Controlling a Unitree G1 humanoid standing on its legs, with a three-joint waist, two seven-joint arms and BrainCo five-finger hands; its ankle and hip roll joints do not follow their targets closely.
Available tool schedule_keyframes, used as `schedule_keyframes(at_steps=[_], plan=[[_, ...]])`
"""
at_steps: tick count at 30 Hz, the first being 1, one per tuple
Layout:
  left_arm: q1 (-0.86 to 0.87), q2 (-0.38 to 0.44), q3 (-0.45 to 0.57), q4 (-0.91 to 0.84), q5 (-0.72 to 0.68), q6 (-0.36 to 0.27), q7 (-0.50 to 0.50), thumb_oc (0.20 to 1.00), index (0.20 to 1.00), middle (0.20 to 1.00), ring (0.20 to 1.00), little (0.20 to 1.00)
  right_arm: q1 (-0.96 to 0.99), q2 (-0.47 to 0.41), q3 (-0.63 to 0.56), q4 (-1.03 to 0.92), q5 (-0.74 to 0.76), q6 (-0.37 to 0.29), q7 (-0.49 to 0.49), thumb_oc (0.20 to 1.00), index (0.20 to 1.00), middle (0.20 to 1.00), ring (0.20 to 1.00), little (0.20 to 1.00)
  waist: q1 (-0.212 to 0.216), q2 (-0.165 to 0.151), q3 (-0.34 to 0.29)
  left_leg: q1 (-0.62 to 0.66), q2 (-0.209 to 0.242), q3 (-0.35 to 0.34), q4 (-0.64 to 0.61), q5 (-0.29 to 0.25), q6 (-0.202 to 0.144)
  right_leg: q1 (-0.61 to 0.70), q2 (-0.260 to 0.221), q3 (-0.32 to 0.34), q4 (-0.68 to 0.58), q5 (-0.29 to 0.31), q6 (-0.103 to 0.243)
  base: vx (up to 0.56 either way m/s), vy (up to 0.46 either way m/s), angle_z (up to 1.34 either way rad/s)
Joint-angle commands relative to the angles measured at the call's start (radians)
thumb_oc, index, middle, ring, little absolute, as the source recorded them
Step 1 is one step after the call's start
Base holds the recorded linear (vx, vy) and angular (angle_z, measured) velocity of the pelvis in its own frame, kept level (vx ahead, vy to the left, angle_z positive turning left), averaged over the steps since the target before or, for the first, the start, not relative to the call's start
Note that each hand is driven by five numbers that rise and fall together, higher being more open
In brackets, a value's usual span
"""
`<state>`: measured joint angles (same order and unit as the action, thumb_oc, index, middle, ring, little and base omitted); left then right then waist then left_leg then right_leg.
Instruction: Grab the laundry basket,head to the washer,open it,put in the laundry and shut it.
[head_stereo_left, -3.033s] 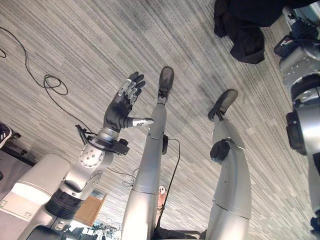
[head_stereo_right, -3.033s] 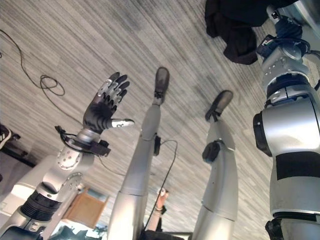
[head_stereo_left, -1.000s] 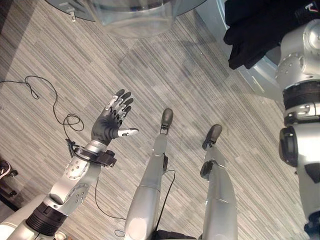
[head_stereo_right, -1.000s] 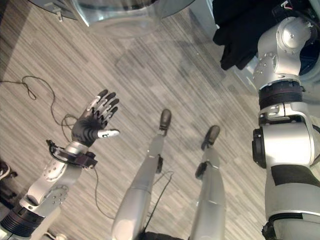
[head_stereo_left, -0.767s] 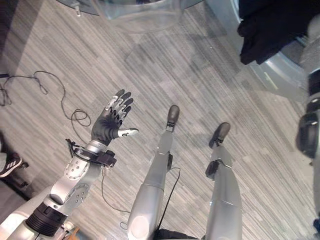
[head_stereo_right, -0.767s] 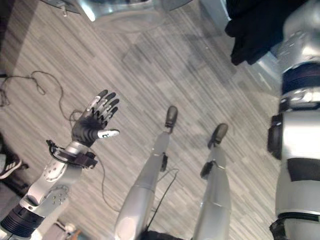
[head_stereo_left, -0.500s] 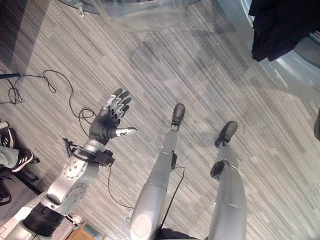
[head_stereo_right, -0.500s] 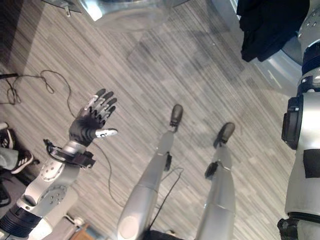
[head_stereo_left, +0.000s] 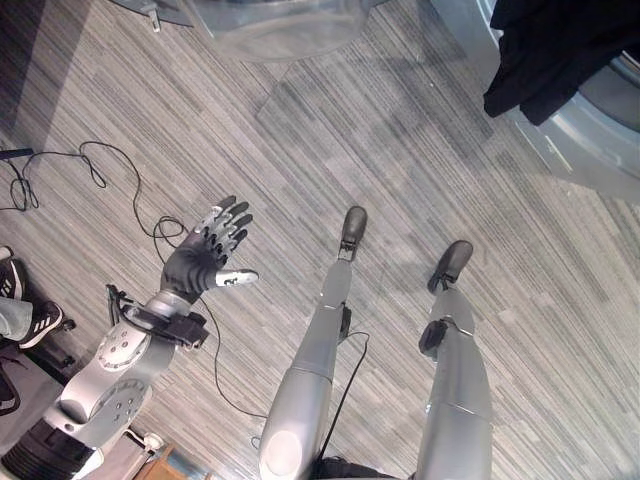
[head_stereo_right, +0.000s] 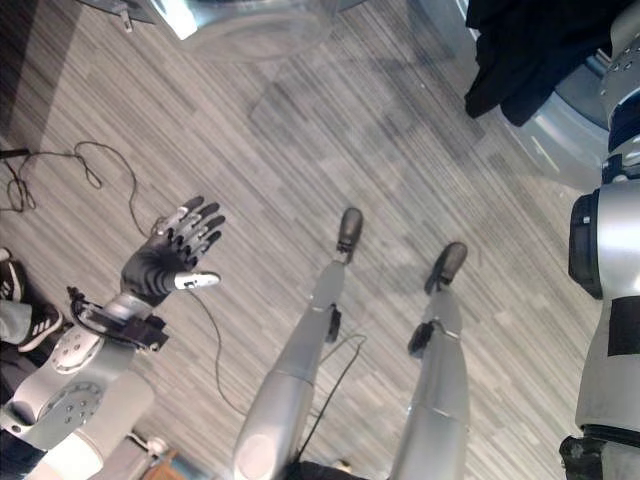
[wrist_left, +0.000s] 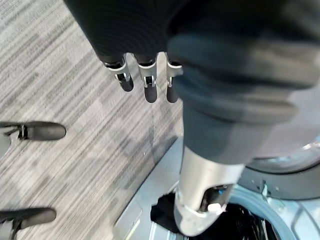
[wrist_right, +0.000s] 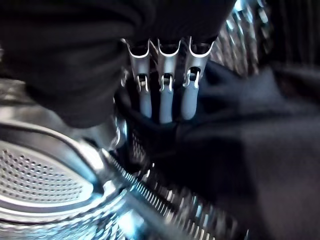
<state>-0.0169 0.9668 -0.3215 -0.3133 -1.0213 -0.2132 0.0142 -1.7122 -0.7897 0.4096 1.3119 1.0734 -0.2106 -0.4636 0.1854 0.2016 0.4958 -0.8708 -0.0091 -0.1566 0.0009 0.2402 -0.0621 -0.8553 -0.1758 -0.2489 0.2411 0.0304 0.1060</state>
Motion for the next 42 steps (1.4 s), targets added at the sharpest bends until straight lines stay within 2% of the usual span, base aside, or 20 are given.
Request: schedule_keyframes(at_steps=[1,2,5,8,9,11,12,15,16,22,26,29,31,32,33,37,38,39,40,42], plan=[[0.059,-0.064,-0.098,-0.025,-0.022,0.01,-0.074,1.0,1.0,1.0,1.0,1.0,0.124,-0.123,0.016,-0.082,0.148,-0.169,0.09,1.0,1.0,1.0,1.0,1.0,-0.029,0.022,-0.092,0.157,0.112,0.075,-0.088,-0.124,-0.11,-0.024,0.04,0.06,0.023,-0.118,0.033,0.0,0.042,-0.02],[0.06,-0.061,-0.1,-0.024,-0.022,0.01,-0.075,1.0,1.0,1.0,1.0,1.0,0.133,-0.124,0.01,-0.084,0.151,-0.171,0.094,1.0,1.0,1.0,1.0,1.0,-0.027,0.02,-0.093,0.159,0.112,0.075,-0.088,-0.124,-0.11,-0.021,0.04,0.06,0.022,-0.118,0.033,0.0,0.047,-0.02],[0.049,-0.066,-0.121,-0.009,-0.019,0.011,-0.088,1.0,1.0,1.0,1.0,1.0,0.224,-0.103,-0.105,-0.182,0.284,-0.258,0.177,1.0,1.0,1.0,1.0,1.0,-0.04,0.021,-0.081,0.175,0.105,0.087,-0.087,-0.13,-0.102,-0.003,0.037,0.071,0.008,-0.105,0.04,-0.01,0.057,-0.02],[0.039,-0.08,-0.12,-0.001,-0.007,0.007,-0.093,1.0,1.0,1.0,1.0,1.0,0.295,-0.083,-0.174,-0.286,0.323,-0.31,0.224,1.0,1.0,1.0,1.0,1.0,-0.05,0.019,-0.072,0.184,0.101,0.092,-0.084,-0.136,-0.097,0.012,0.034,0.078,-0.003,-0.097,0.044,-0.01,0.056,-0.01],[0.047,-0.093,-0.112,0.005,0.006,0.004,-0.098,1.0,1.0,1.0,1.0,1.0,0.372,-0.068,-0.241,-0.383,0.334,-0.358,0.258,1.0,1.0,1.0,1.0,1.0,-0.057,0.018,-0.064,0.19,0.098,0.097,-0.081,-0.14,-0.092,0.025,0.029,0.082,-0.011,-0.092,0.046,-0.02,0.045,-0.04],[0.055,-0.092,-0.102,0.009,0.012,0.002,-0.102,1.0,1.0,1.0,1.0,1.0,0.444,-0.05,-0.293,-0.447,0.335,-0.378,0.279,1.0,1.0,1.0,1.0,1.0,-0.063,0.011,-0.062,0.198,0.094,0.099,-0.078,-0.141,-0.089,0.039,0.028,0.084,-0.019,-0.086,0.047,-0.03,0.053,-0.03],[0.06,-0.102,-0.079,0.03,0.024,-0.002,-0.112,1.0,1.0,1.0,1.0,1.0,0.601,-0.006,-0.358,-0.571,0.291,-0.39,0.317,1.0,1.0,1.0,1.0,1.0,-0.088,-0.004,-0.048,0.199,0.086,0.11,-0.054,-0.153,-0.081,0.061,0.022,0.087,-0.045,-0.067,0.049,-0.04,0.061,0.01],[0.072,-0.102,-0.061,0.032,0.024,-0.002,-0.122,1.0,1.0,1.0,1.0,1.0,0.733,0.036,-0.393,-0.661,0.242,-0.377,0.337,1.0,1.0,1.0,1.0,1.0,-0.106,-0.019,-0.037,0.191,0.08,0.114,-0.03,-0.163,-0.075,0.079,0.018,0.088,-0.07,-0.052,0.05,-0.04,0.038,0.01],[0.091,-0.1,-0.036,0.032,0.025,-0.005,-0.126,1.0,1.0,1.0,1.0,1.0,0.875,0.07,-0.412,-0.733,0.171,-0.355,0.347,1.0,1.0,1.0,1.0,1.0,-0.128,-0.035,-0.024,0.18,0.075,0.117,-0.001,-0.172,-0.067,0.091,0.011,0.088,-0.087,-0.034,0.052,-0.06,0.052,0.0],[0.144,-0.084,0.025,0.023,0.037,-0.017,-0.127,1.0,1.0,1.0,1.0,1.0,1.129,0.176,-0.493,-0.835,0.095,-0.337,0.379,1.0,1.0,1.0,1.0,1.0,-0.162,-0.068,0.007,0.125,0.063,0.11,0.074,-0.195,-0.054,0.094,-0.007,0.093,-0.105,-0.01,0.052,-0.07,0.027,-0.03],[0.192,-0.083,0.049,0.016,0.048,-0.023,-0.124,1.0,1.0,1.0,1.0,1.0,1.184,0.261,-0.531,-0.764,0.142,-0.334,0.392,1.0,1.0,1.0,1.0,1.0,-0.168,-0.069,0.024,0.067,0.056,0.11,0.102,-0.199,-0.053,0.06,-0.017,0.095,-0.104,0.002,0.056,-0.05,0.032,0.02],[0.216,-0.073,0.055,0.013,0.057,-0.031,-0.123,1.0,1.0,1.0,1.0,1.0,1.151,0.257,-0.496,-0.646,0.121,-0.306,0.363,1.0,1.0,1.0,1.0,1.0,-0.158,-0.068,0.024,0.019,0.056,0.106,0.113,-0.197,-0.052,0.016,-0.02,0.095,-0.096,0.001,0.054,-0.03,0.018,0.01],[0.226,-0.065,0.056,0.014,0.061,-0.035,-0.119,1.0,1.0,1.0,1.0,1.0,1.121,0.239,-0.465,-0.553,0.082,-0.273,0.332,1.0,1.0,1.0,1.0,1.0,-0.148,-0.065,0.024,0.01,0.06,0.098,0.118,-0.222,-0.055,0.007,-0.017,0.101,-0.088,-0.025,0.058,0.05,-0.001,0.02],[0.23,-0.054,0.05,0.012,0.062,-0.04,-0.118,1.0,1.0,1.0,1.0,1.0,1.064,0.22,-0.424,-0.455,0.067,-0.235,0.32,1.0,1.0,1.0,1.0,1.0,-0.135,-0.058,0.024,-0.012,0.06,0.093,0.119,-0.219,-0.055,-0.013,-0.017,0.1,-0.085,-0.025,0.058,0.0,0.0,0.0],[0.23,-0.055,0.05,0.011,0.062,-0.041,-0.118,1.0,1.0,1.0,1.0,1.0,1.059,0.218,-0.422,-0.45,0.07,-0.235,0.324,1.0,1.0,1.0,1.0,1.0,-0.136,-0.058,0.024,-0.033,0.058,0.097,0.121,-0.194,-0.052,-0.031,-0.02,0.093,-0.086,-0.001,0.052,-0.08,0.011,-0.02],[0.235,-0.015,0.039,0.003,0.06,-0.042,-0.122,1.0,1.0,1.0,1.0,1.0,0.881,0.144,-0.31,-0.225,-0.025,-0.151,0.276,1.0,1.0,1.0,1.0,1.0,-0.104,-0.038,0.024,-0.056,0.06,0.092,0.103,-0.176,-0.057,-0.057,-0.021,0.083,-0.089,0.0,0.054,0.0,0.001,-0.01],[0.226,-0.002,0.024,-0.001,0.058,-0.042,-0.124,1.0,1.0,1.0,1.0,1.0,0.821,0.116,-0.266,-0.159,-0.051,-0.114,0.262,1.0,1.0,1.0,1.0,1.0,-0.09,-0.032,0.024,-0.045,0.063,0.086,0.091,-0.194,-0.061,-0.052,-0.016,0.088,-0.089,-0.025,0.06,0.0,0.0,0.0],[0.224,-0.003,0.023,-0.001,0.058,-0.042,-0.124,1.0,1.0,1.0,1.0,1.0,0.815,0.113,-0.265,-0.154,-0.05,-0.113,0.265,1.0,1.0,1.0,1.0,1.0,-0.091,-0.03,0.024,-0.066,0.061,0.089,0.093,-0.169,-0.058,-0.07,-0.019,0.08,-0.091,-0.002,0.054,0.07,0.002,-0.07],[0.218,0.001,0.013,-0.004,0.053,-0.042,-0.129,1.0,1.0,1.0,1.0,1.0,0.768,0.098,-0.231,-0.111,-0.064,-0.094,0.257,1.0,1.0,1.0,1.0,1.0,-0.083,-0.027,0.024,-0.053,0.065,0.085,0.088,-0.191,-0.062,-0.062,-0.016,0.087,-0.086,-0.026,0.06,-0.06,0.016,-0.06],[0.207,0.004,0.004,-0.005,0.053,-0.043,-0.13,1.0,1.0,1.0,1.0,1.0,0.732,0.081,-0.217,-0.078,-0.057,-0.084,0.262,1.0,1.0,1.0,1.0,1.0,-0.077,-0.023,0.024,-0.077,0.063,0.088,0.089,-0.166,-0.059,-0.087,-0.019,0.079,-0.086,-0.004,0.053,-0.03,0.005,0.0]])
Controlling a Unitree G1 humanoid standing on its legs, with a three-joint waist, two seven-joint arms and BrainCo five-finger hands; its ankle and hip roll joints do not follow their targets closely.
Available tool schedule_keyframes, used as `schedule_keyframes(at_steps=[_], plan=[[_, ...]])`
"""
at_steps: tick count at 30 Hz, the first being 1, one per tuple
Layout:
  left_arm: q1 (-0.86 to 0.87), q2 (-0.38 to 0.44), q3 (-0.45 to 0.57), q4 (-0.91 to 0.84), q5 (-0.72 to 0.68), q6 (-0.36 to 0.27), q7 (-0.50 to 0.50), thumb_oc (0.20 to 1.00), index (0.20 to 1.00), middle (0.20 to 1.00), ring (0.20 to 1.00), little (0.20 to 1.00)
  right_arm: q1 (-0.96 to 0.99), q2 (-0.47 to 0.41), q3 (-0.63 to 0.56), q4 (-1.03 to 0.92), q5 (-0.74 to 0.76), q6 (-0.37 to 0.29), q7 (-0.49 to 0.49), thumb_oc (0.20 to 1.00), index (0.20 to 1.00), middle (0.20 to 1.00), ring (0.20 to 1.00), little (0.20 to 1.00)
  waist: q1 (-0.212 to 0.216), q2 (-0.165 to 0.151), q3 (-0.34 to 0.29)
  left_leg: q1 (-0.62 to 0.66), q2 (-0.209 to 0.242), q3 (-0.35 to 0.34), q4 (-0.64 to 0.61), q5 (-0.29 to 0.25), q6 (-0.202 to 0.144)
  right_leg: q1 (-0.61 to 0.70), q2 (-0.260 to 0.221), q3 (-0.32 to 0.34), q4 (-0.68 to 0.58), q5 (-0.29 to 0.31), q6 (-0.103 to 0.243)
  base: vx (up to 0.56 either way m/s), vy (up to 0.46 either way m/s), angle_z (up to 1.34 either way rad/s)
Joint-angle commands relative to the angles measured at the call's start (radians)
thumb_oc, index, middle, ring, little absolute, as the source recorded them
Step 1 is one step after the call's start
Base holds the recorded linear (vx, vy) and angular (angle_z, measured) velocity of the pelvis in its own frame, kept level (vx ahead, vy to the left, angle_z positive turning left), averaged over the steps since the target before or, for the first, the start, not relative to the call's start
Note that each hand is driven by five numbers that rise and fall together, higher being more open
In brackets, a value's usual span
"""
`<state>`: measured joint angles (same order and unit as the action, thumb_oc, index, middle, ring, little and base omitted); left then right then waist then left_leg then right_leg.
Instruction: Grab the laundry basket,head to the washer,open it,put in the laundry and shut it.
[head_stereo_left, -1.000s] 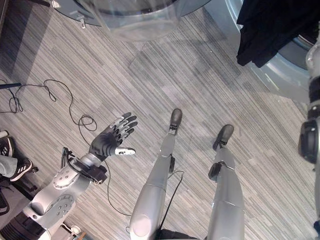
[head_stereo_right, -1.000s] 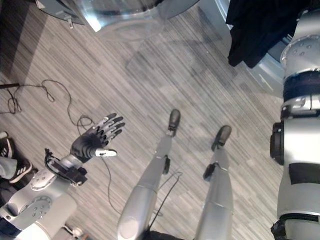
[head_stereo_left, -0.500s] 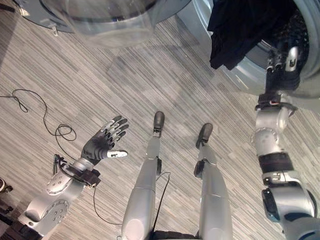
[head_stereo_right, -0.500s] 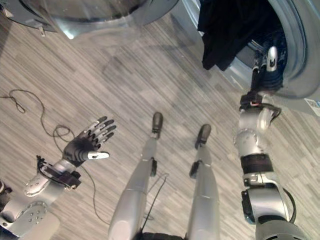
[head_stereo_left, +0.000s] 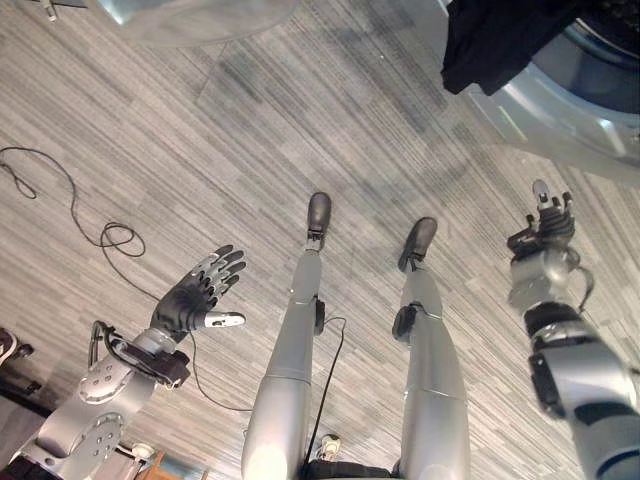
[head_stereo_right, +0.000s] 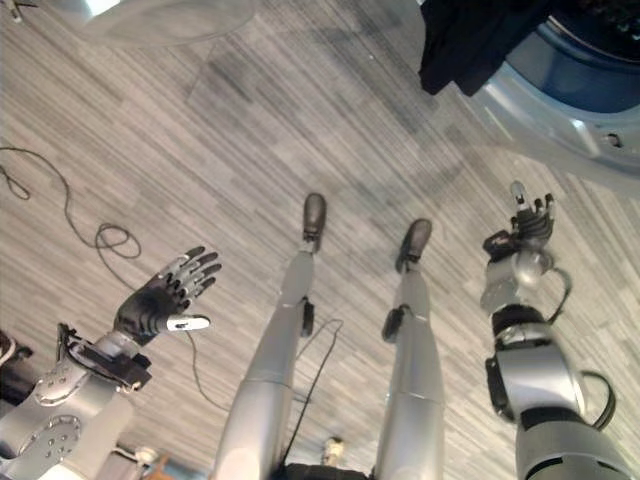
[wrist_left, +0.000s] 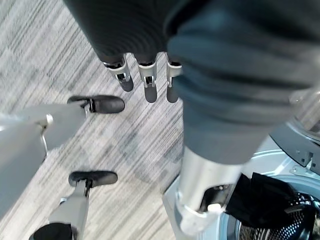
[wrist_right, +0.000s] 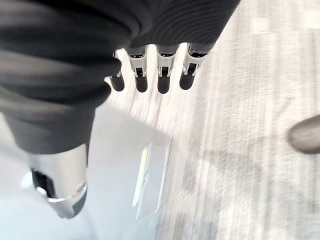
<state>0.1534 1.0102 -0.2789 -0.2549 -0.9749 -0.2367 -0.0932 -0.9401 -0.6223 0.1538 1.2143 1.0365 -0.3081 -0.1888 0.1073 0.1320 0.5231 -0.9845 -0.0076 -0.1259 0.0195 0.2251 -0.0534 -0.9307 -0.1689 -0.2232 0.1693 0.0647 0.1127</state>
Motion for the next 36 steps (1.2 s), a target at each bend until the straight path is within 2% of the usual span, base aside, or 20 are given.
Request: schedule_keyframes(at_steps=[1,2,4,7,10,12,13,17,18,21,22,23,24,25,29,31,33,34,35,36], plan=[[0.026,-0.038,-0.046,-0.064,0.006,-0.019,-0.025,1.0,1.0,1.0,1.0,1.0,-0.072,-0.095,0.05,0.043,-0.016,0.019,-0.015,1.0,1.0,1.0,1.0,1.0,0.006,0.049,-0.003,0.033,0.062,0.057,0.07,-0.151,-0.068,-0.014,-0.027,0.052,-0.013,-0.04,0.047,0.06,-0.003,-0.01],[0.023,-0.036,-0.049,-0.065,0.005,-0.021,-0.024,1.0,1.0,1.0,1.0,1.0,-0.098,-0.105,0.061,0.061,-0.021,0.024,-0.023,1.0,1.0,1.0,1.0,1.0,0.012,0.051,-0.003,0.05,0.063,0.052,0.068,-0.174,-0.071,0.0,-0.023,0.06,-0.011,-0.065,0.052,0.05,-0.01,0.0],[0.006,-0.041,-0.056,-0.064,0.003,-0.024,-0.021,1.0,1.0,1.0,1.0,1.0,-0.153,-0.112,0.087,0.092,-0.026,0.032,-0.034,1.0,1.0,1.0,1.0,1.0,0.019,0.057,-0.003,0.025,0.06,0.057,0.072,-0.153,-0.067,-0.02,-0.025,0.05,-0.013,-0.044,0.046,0.0,0.0,0.0],[-0.015,-0.059,-0.068,-0.058,0.001,-0.026,-0.012,1.0,1.0,1.0,1.0,1.0,-0.215,-0.106,0.105,0.115,-0.006,0.033,-0.043,1.0,1.0,1.0,1.0,1.0,0.032,0.057,-0.003,0.045,0.06,0.05,0.069,-0.176,-0.068,-0.001,-0.021,0.059,-0.015,-0.066,0.053,-0.01,0.002,0.02],[-0.056,-0.073,-0.092,-0.05,0.0,-0.029,-0.008,1.0,1.0,1.0,1.0,1.0,-0.281,-0.093,0.131,0.141,0.021,0.038,-0.044,1.0,1.0,1.0,1.0,1.0,0.045,0.063,-0.003,0.033,0.058,0.052,0.067,-0.152,-0.064,-0.008,-0.023,0.049,-0.022,-0.043,0.048,-0.05,0.003,0.01],[-0.079,-0.083,-0.106,-0.052,0.0,-0.029,-0.006,1.0,1.0,1.0,1.0,1.0,-0.313,-0.07,0.139,0.144,0.04,0.04,-0.046,1.0,1.0,1.0,1.0,1.0,0.053,0.066,-0.003,0.055,0.061,0.046,0.062,-0.173,-0.068,0.013,-0.021,0.057,-0.021,-0.069,0.053,0.03,-0.004,-0.01],[-0.092,-0.092,-0.119,-0.05,0.001,-0.028,-0.004,1.0,1.0,1.0,1.0,1.0,-0.331,-0.047,0.149,0.145,0.052,0.041,-0.045,1.0,1.0,1.0,1.0,1.0,0.06,0.069,-0.003,0.042,0.06,0.047,0.064,-0.149,-0.067,0.003,-0.022,0.047,-0.022,-0.048,0.046,0.0,0.005,-0.03],[-0.109,-0.106,-0.138,-0.042,0.007,-0.027,0.0,1.0,1.0,1.0,1.0,1.0,-0.355,0.006,0.163,0.14,0.055,0.045,-0.047,1.0,1.0,1.0,1.0,1.0,0.068,0.068,-0.003,0.051,0.06,0.045,0.059,-0.147,-0.07,0.015,-0.018,0.042,-0.024,-0.051,0.045,0.02,-0.012,-0.01],[-0.114,-0.11,-0.14,-0.039,0.008,-0.026,0.001,1.0,1.0,1.0,1.0,1.0,-0.364,0.021,0.172,0.138,0.053,0.045,-0.048,1.0,1.0,1.0,1.0,1.0,0.07,0.067,-0.003,0.071,0.063,0.04,0.055,-0.168,-0.074,0.035,-0.015,0.049,-0.024,-0.074,0.05,0.0,0.0,0.0],[-0.127,-0.109,-0.149,-0.04,-0.002,-0.029,0.003,1.0,1.0,1.0,1.0,1.0,-0.387,0.046,0.179,0.13,0.051,0.039,-0.056,1.0,1.0,1.0,1.0,1.0,0.077,0.067,-0.003,0.062,0.063,0.04,0.054,-0.144,-0.074,0.029,-0.017,0.036,-0.024,-0.054,0.043,0.0,-0.024,0.04],[-0.132,-0.11,-0.15,-0.04,-0.009,-0.029,0.004,1.0,1.0,1.0,1.0,1.0,-0.403,0.046,0.182,0.131,0.05,0.038,-0.062,1.0,1.0,1.0,1.0,1.0,0.08,0.068,-0.003,0.079,0.065,0.034,0.05,-0.165,-0.078,0.044,-0.014,0.043,-0.021,-0.078,0.048,-0.07,-0.001,0.08],[-0.132,-0.109,-0.152,-0.04,-0.013,-0.032,0.005,1.0,1.0,1.0,1.0,1.0,-0.414,0.043,0.183,0.133,0.049,0.034,-0.069,1.0,1.0,1.0,1.0,1.0,0.084,0.069,-0.003,0.062,0.063,0.038,0.052,-0.142,-0.076,0.031,-0.017,0.033,-0.021,-0.057,0.043,0.06,-0.04,0.08],[-0.137,-0.113,-0.147,-0.039,-0.018,-0.037,0.013,1.0,1.0,1.0,1.0,1.0,-0.452,0.025,0.18,0.145,0.054,0.026,-0.088,1.0,1.0,1.0,1.0,1.0,0.095,0.071,-0.003,0.08,0.064,0.031,0.044,-0.162,-0.079,0.047,-0.014,0.04,-0.018,-0.082,0.047,-0.07,-0.023,0.09],[-0.137,-0.116,-0.146,-0.043,-0.018,-0.038,0.017,1.0,1.0,1.0,1.0,1.0,-0.468,0.014,0.182,0.152,0.059,0.024,-0.094,1.0,1.0,1.0,1.0,1.0,0.101,0.076,-0.003,0.065,0.062,0.031,0.044,-0.139,-0.076,0.033,-0.016,0.03,-0.015,-0.062,0.043,0.06,-0.05,0.08],[-0.136,-0.127,-0.129,-0.045,-0.02,-0.044,0.022,1.0,1.0,1.0,1.0,1.0,-0.515,-0.029,0.194,0.157,0.062,0.016,-0.109,1.0,1.0,1.0,1.0,1.0,0.113,0.079,-0.004,0.085,0.065,0.022,0.029,-0.155,-0.082,0.045,-0.012,0.038,-0.012,-0.091,0.049,0.01,-0.025,0.07],[-0.133,-0.14,-0.122,-0.046,-0.022,-0.045,0.024,1.0,1.0,1.0,1.0,1.0,-0.544,-0.058,0.207,0.169,0.063,0.018,-0.116,1.0,1.0,1.0,1.0,1.0,0.119,0.087,-0.003,0.072,0.064,0.025,0.024,-0.13,-0.082,0.027,-0.014,0.03,-0.008,-0.073,0.043,0.0,0.0,0.0],[-0.131,-0.153,-0.11,-0.051,-0.024,-0.044,0.024,1.0,1.0,1.0,1.0,1.0,-0.564,-0.092,0.218,0.166,0.062,0.012,-0.128,1.0,1.0,1.0,1.0,1.0,0.121,0.089,-0.004,0.093,0.068,0.019,0.004,-0.145,-0.087,0.036,-0.008,0.042,-0.004,-0.102,0.047,0.01,-0.008,0.02],[-0.128,-0.154,-0.111,-0.052,-0.024,-0.044,0.024,1.0,1.0,1.0,1.0,1.0,-0.562,-0.092,0.219,0.167,0.062,0.012,-0.128,1.0,1.0,1.0,1.0,1.0,0.122,0.091,-0.003,0.08,0.067,0.022,0.007,-0.124,-0.084,0.024,-0.01,0.034,-0.003,-0.08,0.042,0.0,0.0,0.0],[-0.131,-0.159,-0.109,-0.052,-0.025,-0.042,0.025,1.0,1.0,1.0,1.0,1.0,-0.577,-0.11,0.231,0.17,0.055,0.012,-0.138,0.947,0.947,0.947,0.947,0.947,0.122,0.089,-0.004,0.096,0.07,0.018,-0.003,-0.143,-0.088,0.032,-0.007,0.041,0.0,-0.106,0.047,0.0,0.0,0.0],[-0.134,-0.164,-0.109,-0.051,-0.024,-0.042,0.027,1.0,1.0,1.0,1.0,1.0,-0.584,-0.117,0.231,0.174,0.054,0.011,-0.146,0.667,0.667,0.667,0.667,0.667,0.122,0.09,-0.004,0.098,0.07,0.017,-0.006,-0.142,-0.089,0.031,-0.005,0.042,0.001,-0.108,0.046,0.09,-0.044,0.01]])
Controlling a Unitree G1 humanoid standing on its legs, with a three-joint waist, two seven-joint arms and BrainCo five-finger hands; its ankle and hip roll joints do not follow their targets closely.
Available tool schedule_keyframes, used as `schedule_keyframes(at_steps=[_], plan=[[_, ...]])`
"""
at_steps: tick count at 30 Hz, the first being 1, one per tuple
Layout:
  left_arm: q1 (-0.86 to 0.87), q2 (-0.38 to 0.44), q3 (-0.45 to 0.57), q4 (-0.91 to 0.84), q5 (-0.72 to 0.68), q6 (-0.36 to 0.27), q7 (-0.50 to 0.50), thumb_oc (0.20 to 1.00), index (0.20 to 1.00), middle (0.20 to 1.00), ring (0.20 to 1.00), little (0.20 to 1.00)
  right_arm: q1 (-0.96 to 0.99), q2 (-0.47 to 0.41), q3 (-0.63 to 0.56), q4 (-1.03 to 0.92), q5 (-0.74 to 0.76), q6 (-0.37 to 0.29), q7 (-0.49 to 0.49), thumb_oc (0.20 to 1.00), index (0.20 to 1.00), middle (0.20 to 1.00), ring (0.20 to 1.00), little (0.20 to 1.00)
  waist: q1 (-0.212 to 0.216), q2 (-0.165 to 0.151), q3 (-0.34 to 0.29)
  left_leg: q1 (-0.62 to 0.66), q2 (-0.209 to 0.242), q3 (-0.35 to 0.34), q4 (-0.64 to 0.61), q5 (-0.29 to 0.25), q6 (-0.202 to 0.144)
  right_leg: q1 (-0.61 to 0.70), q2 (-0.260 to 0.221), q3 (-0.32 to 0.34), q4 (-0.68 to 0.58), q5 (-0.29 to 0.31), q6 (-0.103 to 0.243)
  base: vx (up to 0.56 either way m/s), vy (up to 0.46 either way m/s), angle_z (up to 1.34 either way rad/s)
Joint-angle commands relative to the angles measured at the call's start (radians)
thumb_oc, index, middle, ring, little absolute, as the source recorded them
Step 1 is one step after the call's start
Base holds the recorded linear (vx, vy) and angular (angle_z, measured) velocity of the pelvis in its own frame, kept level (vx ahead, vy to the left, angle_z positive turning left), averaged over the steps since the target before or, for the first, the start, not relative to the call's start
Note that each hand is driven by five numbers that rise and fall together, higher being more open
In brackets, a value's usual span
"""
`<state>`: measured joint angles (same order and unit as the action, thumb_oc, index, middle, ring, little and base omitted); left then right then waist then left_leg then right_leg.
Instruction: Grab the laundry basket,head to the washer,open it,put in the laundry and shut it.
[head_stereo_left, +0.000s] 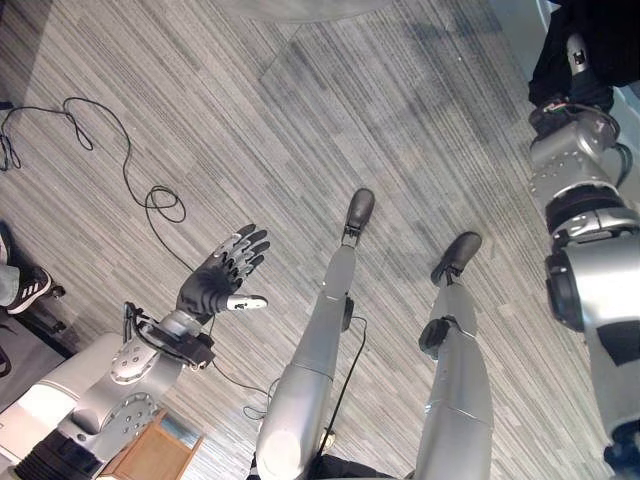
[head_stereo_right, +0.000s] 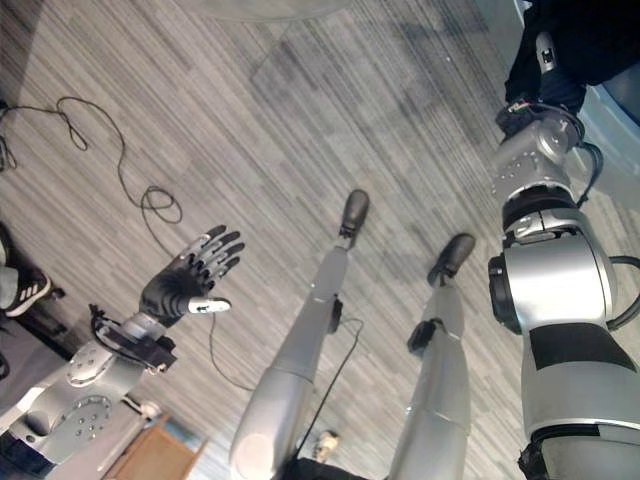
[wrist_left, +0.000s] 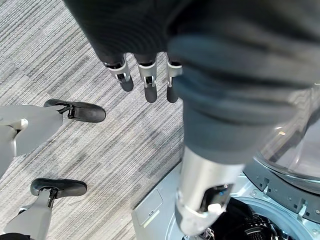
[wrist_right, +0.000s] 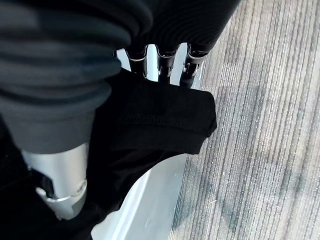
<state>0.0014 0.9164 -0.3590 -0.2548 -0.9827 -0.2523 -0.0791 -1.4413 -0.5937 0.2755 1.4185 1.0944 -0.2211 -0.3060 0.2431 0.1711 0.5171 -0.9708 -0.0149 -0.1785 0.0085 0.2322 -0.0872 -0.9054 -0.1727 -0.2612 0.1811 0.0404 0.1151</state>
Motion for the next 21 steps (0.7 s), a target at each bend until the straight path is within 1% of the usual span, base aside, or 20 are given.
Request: schedule_keyframes(at_steps=[1,2,3,4,5,9,10,12,13,14,15,16,18,19,20,21], plan=[[0.014,-0.074,-0.03,-0.053,-0.014,-0.026,0.015,1.0,1.0,1.0,1.0,1.0,-0.088,-0.149,0.113,-0.028,-0.008,-0.074,-0.032,0.479,0.479,0.479,0.479,0.479,-0.013,0.051,0.002,0.086,0.078,0.07,0.002,-0.148,-0.056,0.005,-0.001,0.08,-0.011,-0.085,0.043,-0.05,-0.008,0.01],[0.015,-0.074,-0.032,-0.053,-0.014,-0.026,0.015,1.0,1.0,1.0,1.0,1.0,-0.086,-0.149,0.115,-0.026,-0.008,-0.073,-0.032,0.398,0.398,0.398,0.398,0.398,-0.012,0.054,0.003,0.073,0.077,0.073,0.006,-0.128,-0.053,-0.006,-0.002,0.072,-0.011,-0.063,0.038,0.0,0.0,0.0],[-0.001,-0.082,-0.035,-0.052,-0.007,-0.027,0.023,1.0,1.0,1.0,1.0,1.0,-0.101,-0.151,0.128,-0.029,-0.021,-0.072,-0.043,0.2,0.2,0.2,0.2,0.2,-0.015,0.05,0.001,0.09,0.08,0.07,-0.004,-0.146,-0.057,0.004,0.0,0.081,-0.01,-0.087,0.043,-0.05,-0.002,-0.01],[0.001,-0.083,-0.037,-0.052,-0.006,-0.027,0.024,1.0,1.0,1.0,1.0,1.0,-0.098,-0.15,0.129,-0.029,-0.022,-0.071,-0.045,0.2,0.2,0.2,0.2,0.2,-0.014,0.052,0.003,0.077,0.079,0.073,-0.001,-0.126,-0.055,-0.007,-0.002,0.074,-0.01,-0.065,0.038,0.0,0.0,0.0],[-0.002,-0.09,-0.036,-0.053,-0.001,-0.029,0.028,1.0,1.0,1.0,1.0,1.0,-0.099,-0.152,0.133,-0.038,-0.027,-0.074,-0.05,0.2,0.2,0.2,0.2,0.2,-0.015,0.051,0.003,0.079,0.08,0.074,-0.003,-0.124,-0.056,-0.006,-0.001,0.073,-0.01,-0.065,0.038,-0.05,0.025,0.02],[-0.017,-0.129,-0.028,-0.057,0.001,-0.024,0.042,1.0,1.0,1.0,1.0,1.0,-0.052,-0.143,0.106,-0.191,0.01,-0.159,-0.063,0.2,0.2,0.2,0.2,0.2,-0.035,0.036,0.003,0.097,0.082,0.085,-0.006,-0.123,-0.055,0.011,0.0,0.075,-0.018,-0.054,0.041,0.01,0.031,-0.01],[-0.015,-0.129,-0.028,-0.057,0.001,-0.024,0.042,1.0,1.0,1.0,1.0,1.0,-0.045,-0.142,0.103,-0.198,0.008,-0.16,-0.067,0.2,0.2,0.2,0.2,0.2,-0.035,0.035,0.003,0.099,0.081,0.085,-0.006,-0.123,-0.055,0.013,0.0,0.075,-0.019,-0.054,0.041,0.0,0.047,0.0],[-0.017,-0.142,-0.022,-0.051,0.01,-0.022,0.047,1.0,1.0,1.0,1.0,1.0,0.036,-0.132,0.078,-0.346,-0.022,-0.211,-0.083,0.2,0.2,0.2,0.2,0.2,-0.053,0.02,0.003,0.109,0.08,0.09,-0.002,-0.127,-0.051,0.027,0.0,0.077,-0.024,-0.047,0.041,-0.01,0.05,0.0],[-0.016,-0.153,-0.017,-0.045,0.013,-0.024,0.05,1.0,1.0,1.0,1.0,1.0,0.106,-0.131,0.053,-0.483,-0.054,-0.248,-0.097,0.2,0.2,0.2,0.2,0.2,-0.069,0.01,0.003,0.115,0.078,0.093,0.0,-0.13,-0.049,0.036,0.002,0.079,-0.027,-0.044,0.041,-0.01,0.052,0.01],[-0.014,-0.164,-0.012,-0.029,0.015,-0.021,0.052,1.0,1.0,1.0,1.0,1.0,0.195,-0.127,0.005,-0.64,-0.087,-0.293,-0.111,0.2,0.2,0.2,0.2,0.2,-0.085,-0.003,0.003,0.123,0.077,0.096,0.002,-0.134,-0.047,0.047,0.003,0.079,-0.031,-0.041,0.041,-0.01,0.034,0.01],[-0.019,-0.188,-0.006,0.002,0.01,-0.02,0.055,1.0,1.0,1.0,1.0,1.0,0.365,-0.105,-0.164,-0.909,-0.174,-0.397,-0.144,0.2,0.2,0.2,0.2,0.2,-0.128,-0.021,0.003,0.139,0.07,0.099,0.012,-0.148,-0.041,0.076,0.002,0.077,-0.044,-0.033,0.042,0.0,0.0,0.0],[-0.018,-0.184,-0.008,0.002,0.01,-0.02,0.054,1.0,1.0,1.0,1.0,1.0,0.379,-0.1,-0.174,-0.924,-0.186,-0.395,-0.154,0.2,0.2,0.2,0.2,0.2,-0.126,-0.024,0.003,0.142,0.069,0.099,0.013,-0.149,-0.041,0.08,0.001,0.076,-0.045,-0.033,0.042,-0.01,0.005,-0.03],[-0.013,-0.174,-0.001,-0.004,0.005,-0.02,0.056,1.0,1.0,1.0,1.0,1.0,0.408,-0.081,-0.28,-1.001,-0.242,-0.453,-0.225,0.2,0.2,0.2,0.2,0.2,-0.137,-0.03,-0.003,0.156,0.064,0.1,0.017,-0.158,-0.037,0.1,0.0,0.076,-0.057,-0.029,0.044,0.0,0.012,-0.05],[-0.004,-0.166,0.005,-0.022,-0.003,-0.021,0.065,1.0,1.0,1.0,1.0,1.0,0.367,-0.072,-0.366,-1.045,-0.297,-0.509,-0.326,0.2,0.2,0.2,0.2,0.2,-0.139,-0.027,-0.018,0.17,0.06,0.104,0.016,-0.166,-0.036,0.116,-0.001,0.08,-0.068,-0.027,0.045,0.02,0.017,-0.07],[0.001,-0.159,0.008,-0.03,-0.009,-0.02,0.073,1.0,1.0,1.0,1.0,1.0,0.338,-0.077,-0.397,-1.066,-0.341,-0.52,-0.388,0.2,0.2,0.2,0.2,0.2,-0.139,-0.026,-0.026,0.176,0.059,0.104,0.015,-0.169,-0.035,0.123,0.0,0.082,-0.072,-0.028,0.045,0.01,0.01,-0.11],[0.0,-0.157,0.009,-0.032,-0.009,-0.019,0.074,1.0,1.0,1.0,1.0,1.0,0.337,-0.074,-0.397,-1.072,-0.357,-0.517,-0.405,0.2,0.2,0.2,0.2,0.2,-0.139,-0.026,-0.025,0.176,0.059,0.104,0.015,-0.17,-0.035,0.124,0.0,0.082,-0.073,-0.028,0.045,0.01,-0.01,-0.14]])
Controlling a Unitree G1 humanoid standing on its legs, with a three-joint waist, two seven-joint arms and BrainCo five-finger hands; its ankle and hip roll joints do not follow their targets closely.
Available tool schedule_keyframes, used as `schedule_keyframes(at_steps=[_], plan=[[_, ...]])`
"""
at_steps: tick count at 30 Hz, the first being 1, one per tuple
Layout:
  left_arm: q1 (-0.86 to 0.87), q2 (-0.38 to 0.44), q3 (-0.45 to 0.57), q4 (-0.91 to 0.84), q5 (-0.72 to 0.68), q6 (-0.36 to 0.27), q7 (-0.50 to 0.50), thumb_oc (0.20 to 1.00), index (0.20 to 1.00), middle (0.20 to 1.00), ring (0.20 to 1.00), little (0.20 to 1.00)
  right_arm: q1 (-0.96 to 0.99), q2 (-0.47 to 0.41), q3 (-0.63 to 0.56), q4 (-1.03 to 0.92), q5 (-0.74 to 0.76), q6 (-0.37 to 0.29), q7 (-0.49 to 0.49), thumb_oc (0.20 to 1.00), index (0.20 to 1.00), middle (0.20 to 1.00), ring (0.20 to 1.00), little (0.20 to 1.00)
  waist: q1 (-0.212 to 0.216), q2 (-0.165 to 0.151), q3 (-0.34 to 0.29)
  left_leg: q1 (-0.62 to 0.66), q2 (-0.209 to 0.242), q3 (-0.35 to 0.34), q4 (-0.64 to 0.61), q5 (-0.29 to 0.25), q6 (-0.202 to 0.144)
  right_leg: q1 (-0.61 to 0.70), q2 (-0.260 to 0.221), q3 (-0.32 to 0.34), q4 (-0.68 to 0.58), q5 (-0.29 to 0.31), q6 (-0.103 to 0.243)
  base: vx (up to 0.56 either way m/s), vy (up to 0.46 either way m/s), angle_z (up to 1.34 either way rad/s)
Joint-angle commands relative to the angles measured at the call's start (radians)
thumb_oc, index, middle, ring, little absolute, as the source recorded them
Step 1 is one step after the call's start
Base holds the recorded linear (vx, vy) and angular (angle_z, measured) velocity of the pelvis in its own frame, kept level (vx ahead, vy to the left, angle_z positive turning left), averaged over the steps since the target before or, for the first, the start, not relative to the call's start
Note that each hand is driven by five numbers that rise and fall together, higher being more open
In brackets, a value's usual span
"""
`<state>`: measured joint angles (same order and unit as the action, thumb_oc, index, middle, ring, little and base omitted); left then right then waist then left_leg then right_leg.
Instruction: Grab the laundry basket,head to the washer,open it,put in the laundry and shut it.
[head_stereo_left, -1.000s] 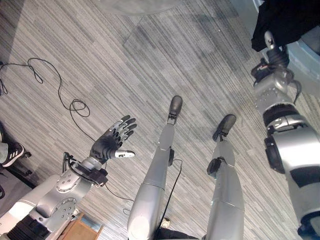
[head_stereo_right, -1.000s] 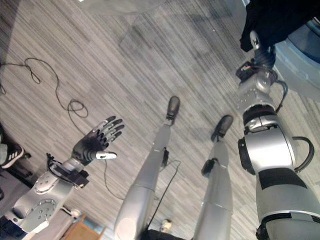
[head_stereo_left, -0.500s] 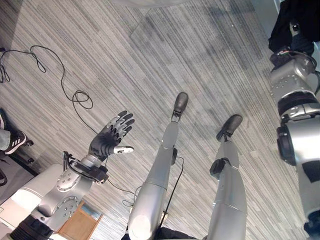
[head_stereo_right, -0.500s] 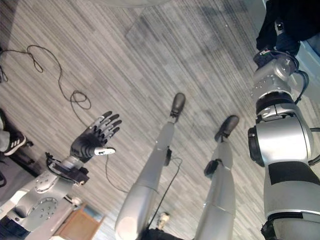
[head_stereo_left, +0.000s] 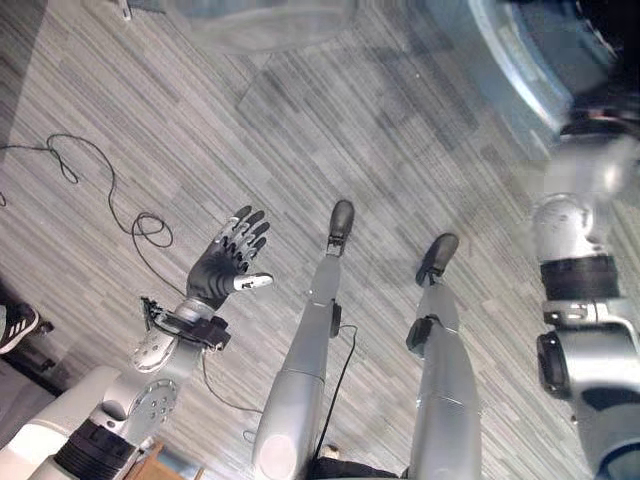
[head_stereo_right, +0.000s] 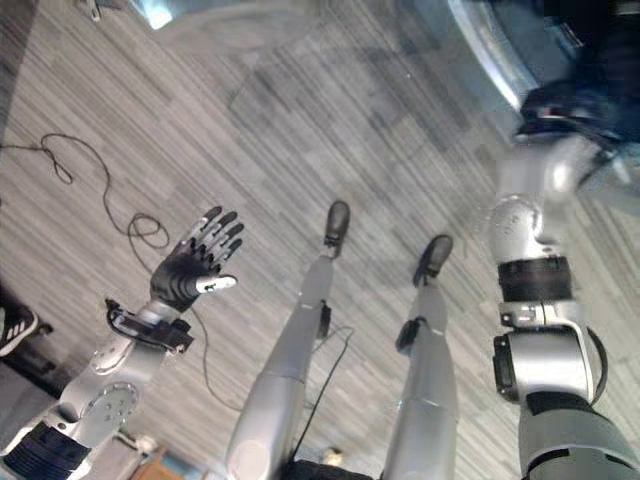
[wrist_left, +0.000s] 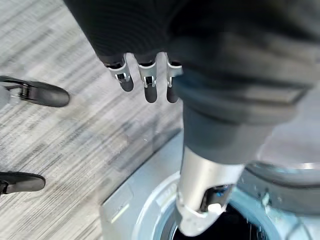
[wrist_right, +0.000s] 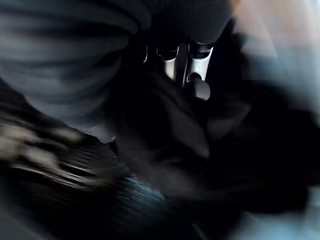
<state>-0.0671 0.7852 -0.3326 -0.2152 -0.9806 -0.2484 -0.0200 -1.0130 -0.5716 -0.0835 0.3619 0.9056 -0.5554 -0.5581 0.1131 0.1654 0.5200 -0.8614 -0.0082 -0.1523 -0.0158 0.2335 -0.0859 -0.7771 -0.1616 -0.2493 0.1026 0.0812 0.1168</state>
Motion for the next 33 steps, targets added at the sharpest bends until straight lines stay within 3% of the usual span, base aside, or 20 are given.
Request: schedule_keyframes(at_steps=[1,4,5,6,7,11,12,13,16,17,22,25,26,33], plan=[[0.072,-0.02,-0.015,-0.074,-0.011,-0.023,0.025,1.0,1.0,1.0,1.0,1.0,-0.124,-0.112,-0.052,-0.026,-0.246,-0.165,-0.229,0.2,0.2,0.2,0.2,0.2,-0.006,-0.019,-0.036,0.071,0.051,0.079,0.038,-0.173,-0.036,0.0,-0.011,0.071,0.004,-0.071,0.043,0.01,-0.014,-0.13],[0.084,0.006,-0.022,-0.08,-0.022,-0.02,0.023,1.0,1.0,1.0,1.0,1.0,-0.229,-0.174,0.004,0.043,-0.289,-0.102,-0.3,0.2,0.2,0.2,0.2,0.2,0.01,-0.014,-0.059,0.081,0.051,0.079,0.04,-0.175,-0.036,0.003,-0.014,0.078,0.01,-0.079,0.041,0.01,-0.012,-0.03],[0.079,0.035,-0.041,-0.109,-0.03,-0.029,0.015,1.0,1.0,1.0,1.0,1.0,-0.339,-0.223,0.159,0.27,-0.225,-0.015,-0.279,0.2,0.2,0.2,0.2,0.2,0.026,-0.008,-0.066,0.085,0.058,0.089,0.039,-0.171,-0.039,-0.006,-0.018,0.084,0.017,-0.077,0.041,0.0,0.009,0.07],[0.079,0.032,-0.04,-0.11,-0.031,-0.03,0.015,1.0,1.0,1.0,1.0,1.0,-0.351,-0.226,0.168,0.282,-0.218,-0.017,-0.274,0.291,0.291,0.291,0.291,0.291,0.026,-0.006,-0.065,0.086,0.059,0.091,0.038,-0.171,-0.039,-0.007,-0.017,0.085,0.017,-0.077,0.041,-0.01,0.013,0.07],[0.075,0.049,-0.048,-0.114,-0.038,-0.029,0.006,1.0,1.0,1.0,1.0,1.0,-0.345,-0.205,0.241,0.388,-0.147,0.046,-0.18,1.0,1.0,1.0,1.0,1.0,0.029,-0.007,-0.063,0.088,0.065,0.097,0.039,-0.169,-0.038,-0.012,-0.017,0.088,0.022,-0.076,0.039,0.0,0.0,0.0],[0.08,0.061,-0.055,-0.119,-0.042,-0.025,-0.005,1.0,1.0,1.0,1.0,1.0,-0.342,-0.172,0.32,0.539,-0.009,0.093,-0.039,1.0,1.0,1.0,1.0,1.0,0.028,-0.011,-0.058,0.085,0.074,0.103,0.044,-0.167,-0.037,-0.02,-0.012,0.094,0.026,-0.073,0.035,0.0,-0.017,-0.05],[0.082,0.056,-0.066,-0.118,-0.045,-0.014,-0.012,1.0,1.0,1.0,1.0,1.0,-0.304,-0.116,0.297,0.549,0.045,0.08,-0.002,1.0,1.0,1.0,1.0,1.0,0.025,-0.006,-0.056,0.085,0.077,0.104,0.043,-0.165,-0.037,-0.021,-0.009,0.095,0.026,-0.073,0.034,0.0,-0.019,-0.11],[0.084,0.057,-0.066,-0.118,-0.044,-0.014,-0.012,1.0,1.0,1.0,1.0,1.0,-0.3,-0.115,0.294,0.548,0.046,0.079,-0.001,1.0,1.0,1.0,1.0,1.0,0.025,-0.007,-0.058,0.085,0.077,0.104,0.043,-0.165,-0.037,-0.021,-0.009,0.095,0.026,-0.073,0.034,0.0,-0.012,-0.13],[0.089,0.036,-0.077,-0.106,-0.041,-0.005,-0.019,1.0,1.0,1.0,1.0,1.0,-0.216,-0.038,0.203,0.468,0.111,-0.002,0.035,1.0,1.0,1.0,1.0,1.0,0.025,0.003,-0.059,0.089,0.076,0.102,0.038,-0.161,-0.036,-0.014,-0.004,0.096,0.024,-0.076,0.034,0.0,-0.003,-0.12],[0.094,0.014,-0.077,-0.098,-0.03,0.0,-0.028,1.0,1.0,1.0,1.0,1.0,-0.144,0.009,0.139,0.39,0.138,-0.058,0.075,1.0,1.0,1.0,1.0,1.0,0.022,0.009,-0.058,0.096,0.075,0.103,0.035,-0.161,-0.036,-0.007,-0.003,0.095,0.024,-0.078,0.035,0.0,-0.005,-0.08],[0.094,-0.018,-0.082,-0.067,-0.009,-0.001,-0.045,1.0,1.0,1.0,1.0,1.0,0.036,0.089,0.084,0.246,0.098,-0.101,0.122,1.0,1.0,1.0,1.0,1.0,0.006,0.0,-0.063,0.12,0.071,0.106,0.036,-0.17,-0.029,0.018,-0.002,0.094,0.022,-0.075,0.035,0.0,0.017,-0.03],[0.096,-0.023,-0.09,-0.053,0.007,-0.005,-0.054,1.0,1.0,1.0,1.0,1.0,0.192,0.141,0.093,0.168,0.017,-0.07,0.136,1.0,1.0,1.0,1.0,1.0,-0.015,-0.02,-0.068,0.141,0.065,0.107,0.054,-0.185,-0.019,0.049,-0.009,0.092,0.015,-0.066,0.037,0.0,0.039,0.07],[0.105,-0.02,-0.085,-0.041,0.01,-0.007,-0.064,1.0,1.0,1.0,1.0,1.0,0.311,0.163,0.127,0.111,-0.057,-0.025,0.16,1.0,1.0,1.0,1.0,1.0,-0.037,-0.036,-0.071,0.155,0.062,0.112,0.07,-0.197,-0.01,0.071,-0.016,0.093,0.011,-0.057,0.037,0.0,0.055,0.07],[0.165,0.005,-0.071,-0.008,0.085,0.0,-0.074,1.0,1.0,1.0,1.0,1.0,0.629,0.257,0.185,0.053,-0.14,0.062,0.254,1.0,1.0,1.0,1.0,1.0,-0.094,-0.084,-0.086,0.202,0.05,0.127,0.143,-0.248,0.014,0.148,-0.035,0.104,0.009,-0.04,0.041,0.0,0.107,-0.01]])
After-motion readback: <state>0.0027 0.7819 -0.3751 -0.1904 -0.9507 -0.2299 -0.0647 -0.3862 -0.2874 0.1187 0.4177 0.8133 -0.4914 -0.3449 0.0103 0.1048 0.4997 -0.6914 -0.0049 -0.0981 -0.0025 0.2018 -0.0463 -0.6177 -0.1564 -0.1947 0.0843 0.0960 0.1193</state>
